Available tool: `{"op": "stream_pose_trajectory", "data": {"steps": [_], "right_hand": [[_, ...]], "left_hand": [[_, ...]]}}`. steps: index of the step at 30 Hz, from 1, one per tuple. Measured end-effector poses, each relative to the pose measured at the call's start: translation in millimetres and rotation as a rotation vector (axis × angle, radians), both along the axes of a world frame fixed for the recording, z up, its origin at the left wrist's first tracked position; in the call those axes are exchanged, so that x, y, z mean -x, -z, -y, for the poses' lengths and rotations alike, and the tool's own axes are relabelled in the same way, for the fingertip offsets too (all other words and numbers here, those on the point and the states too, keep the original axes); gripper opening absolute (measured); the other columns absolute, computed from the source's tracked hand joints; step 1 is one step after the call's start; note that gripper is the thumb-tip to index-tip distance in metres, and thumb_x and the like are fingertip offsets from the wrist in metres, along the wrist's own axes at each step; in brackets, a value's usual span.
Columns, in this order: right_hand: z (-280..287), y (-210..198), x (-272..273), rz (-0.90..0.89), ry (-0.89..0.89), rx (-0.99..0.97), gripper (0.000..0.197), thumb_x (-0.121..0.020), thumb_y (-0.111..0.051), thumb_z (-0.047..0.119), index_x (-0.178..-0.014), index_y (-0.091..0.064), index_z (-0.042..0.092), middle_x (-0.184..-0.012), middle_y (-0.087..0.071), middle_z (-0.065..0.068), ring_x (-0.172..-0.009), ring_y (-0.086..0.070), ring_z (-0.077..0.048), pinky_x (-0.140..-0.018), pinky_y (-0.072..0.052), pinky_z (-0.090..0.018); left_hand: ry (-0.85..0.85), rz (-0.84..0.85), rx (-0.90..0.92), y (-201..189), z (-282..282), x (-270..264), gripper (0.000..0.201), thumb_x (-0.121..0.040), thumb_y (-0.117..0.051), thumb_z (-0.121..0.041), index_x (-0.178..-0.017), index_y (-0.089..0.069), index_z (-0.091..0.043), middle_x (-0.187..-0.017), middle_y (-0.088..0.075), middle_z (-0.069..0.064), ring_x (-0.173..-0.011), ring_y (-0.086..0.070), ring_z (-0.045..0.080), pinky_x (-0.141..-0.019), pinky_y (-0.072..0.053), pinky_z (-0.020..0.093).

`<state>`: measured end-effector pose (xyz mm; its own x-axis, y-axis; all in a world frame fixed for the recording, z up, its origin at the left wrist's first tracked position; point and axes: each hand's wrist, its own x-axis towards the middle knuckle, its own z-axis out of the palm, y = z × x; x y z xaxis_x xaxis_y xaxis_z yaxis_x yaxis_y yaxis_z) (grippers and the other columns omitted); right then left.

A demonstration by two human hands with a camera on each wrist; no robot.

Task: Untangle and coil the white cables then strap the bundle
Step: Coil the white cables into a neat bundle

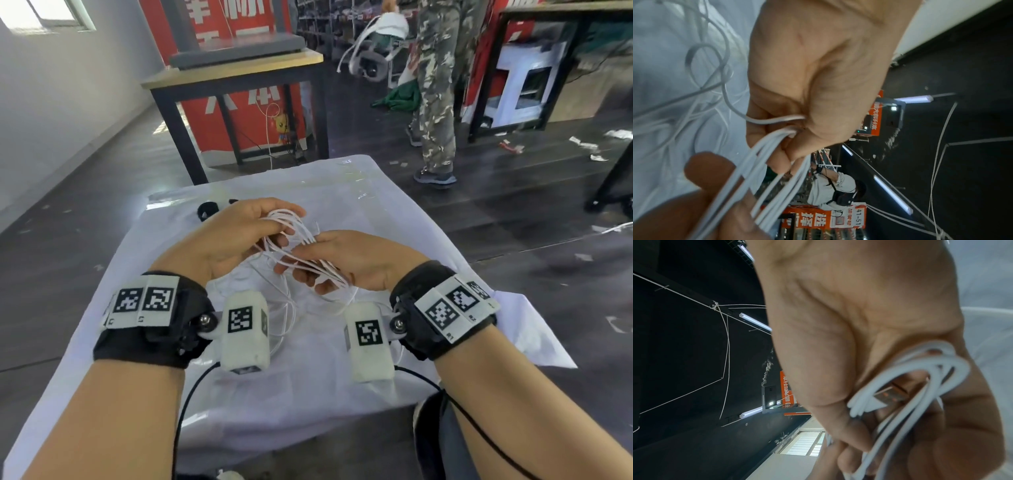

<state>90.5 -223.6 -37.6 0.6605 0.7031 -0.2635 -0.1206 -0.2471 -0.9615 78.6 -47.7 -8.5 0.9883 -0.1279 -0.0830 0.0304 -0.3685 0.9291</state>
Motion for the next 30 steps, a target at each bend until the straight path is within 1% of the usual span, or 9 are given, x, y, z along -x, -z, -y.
{"op": "stream_pose_trajectory", "data": {"steps": [3,6,10,13,17,20,24,28,30], "right_hand": [[1,0,-2,-0.05,-0.016,-0.002,0.031,-0.097,-0.043,0.019,-0.108,-0.068,0.005,-0.08,-0.064,-0.001,-0.07,-0.056,-0.01,-0.066,-0.049,-0.02],[2,-1,-3,-0.181,0.02,-0.087,0.031,-0.095,-0.04,0.01,-0.105,-0.066,-0.001,-0.08,-0.067,-0.003,-0.065,-0.06,-0.009,-0.062,-0.053,-0.02],[1,-1,0,-0.241,0.017,-0.161,0.028,-0.097,-0.039,0.009,-0.096,-0.066,0.0,-0.081,-0.067,-0.012,-0.063,-0.064,-0.017,-0.065,-0.057,-0.026],[1,1,0,-0.283,-0.068,-0.212,0.028,-0.1,-0.037,0.012,-0.107,-0.06,-0.002,-0.092,-0.07,-0.019,-0.079,-0.069,-0.027,-0.078,-0.057,-0.036],[3,0,0,-0.279,-0.114,-0.242,0.028,-0.1,-0.035,0.008,-0.105,-0.061,0.0,-0.09,-0.072,-0.015,-0.074,-0.069,-0.022,-0.071,-0.058,-0.03],[0,0,0,-0.196,-0.091,-0.212,0.027,-0.101,-0.037,0.009,-0.106,-0.062,-0.001,-0.076,-0.063,-0.007,-0.057,-0.056,-0.012,-0.054,-0.049,-0.019],[-1,0,-1,-0.162,-0.149,-0.182,0.03,-0.102,-0.039,0.022,-0.11,-0.061,0.004,-0.063,-0.031,0.003,-0.045,-0.025,-0.003,-0.044,-0.018,-0.015],[0,1,-1,-0.069,-0.123,-0.136,0.029,-0.102,-0.041,0.027,-0.092,-0.061,0.008,-0.058,-0.027,0.006,-0.045,-0.021,-0.004,-0.044,-0.014,-0.018],[1,3,-2,-0.07,-0.071,-0.139,0.028,-0.102,-0.041,0.026,-0.086,-0.055,0.009,-0.057,-0.029,0.006,-0.044,-0.022,-0.004,-0.043,-0.015,-0.017]], "left_hand": [[-0.02,-0.108,0.243,-4,-4,0,0.031,-0.095,-0.041,0.004,-0.11,-0.064,-0.012,-0.068,-0.057,0.004,-0.054,-0.052,0.01,-0.055,-0.049,0.018],[0.003,-0.184,0.466,-9,-8,1,0.028,-0.094,-0.033,0.001,-0.11,-0.055,-0.007,-0.058,-0.039,0.001,-0.047,-0.039,0.011,-0.056,-0.05,0.023],[0.005,-0.148,0.387,-8,-7,2,0.022,-0.098,-0.04,-0.004,-0.111,-0.057,-0.009,-0.056,-0.033,-0.005,-0.043,-0.03,0.006,-0.051,-0.048,0.019],[-0.021,-0.104,0.359,-4,-4,2,0.019,-0.1,-0.044,-0.009,-0.109,-0.061,-0.009,-0.053,-0.029,-0.008,-0.041,-0.025,0.002,-0.041,-0.035,0.014],[-0.104,-0.075,0.378,-4,2,0,0.012,-0.099,-0.048,-0.011,-0.102,-0.06,-0.011,-0.048,-0.027,-0.01,-0.038,-0.022,0.002,-0.035,-0.025,0.013],[-0.192,-0.059,0.424,-5,7,-1,0.007,-0.096,-0.054,-0.012,-0.095,-0.061,-0.012,-0.044,-0.028,-0.011,-0.036,-0.023,0.002,-0.034,-0.023,0.013],[-0.219,-0.039,0.426,-3,7,-2,0.01,-0.096,-0.054,-0.012,-0.096,-0.064,-0.01,-0.045,-0.028,-0.01,-0.037,-0.023,0.003,-0.036,-0.028,0.013],[-0.189,0.003,0.333,-2,9,-3,0.014,-0.099,-0.05,-0.016,-0.099,-0.063,-0.011,-0.048,-0.032,-0.009,-0.04,-0.028,0.003,-0.043,-0.037,0.014],[-0.144,0.046,0.238,-3,8,-3,0.013,-0.098,-0.051,-0.017,-0.101,-0.064,-0.013,-0.054,-0.044,-0.007,-0.044,-0.039,0.004,-0.052,-0.046,0.015]]}}
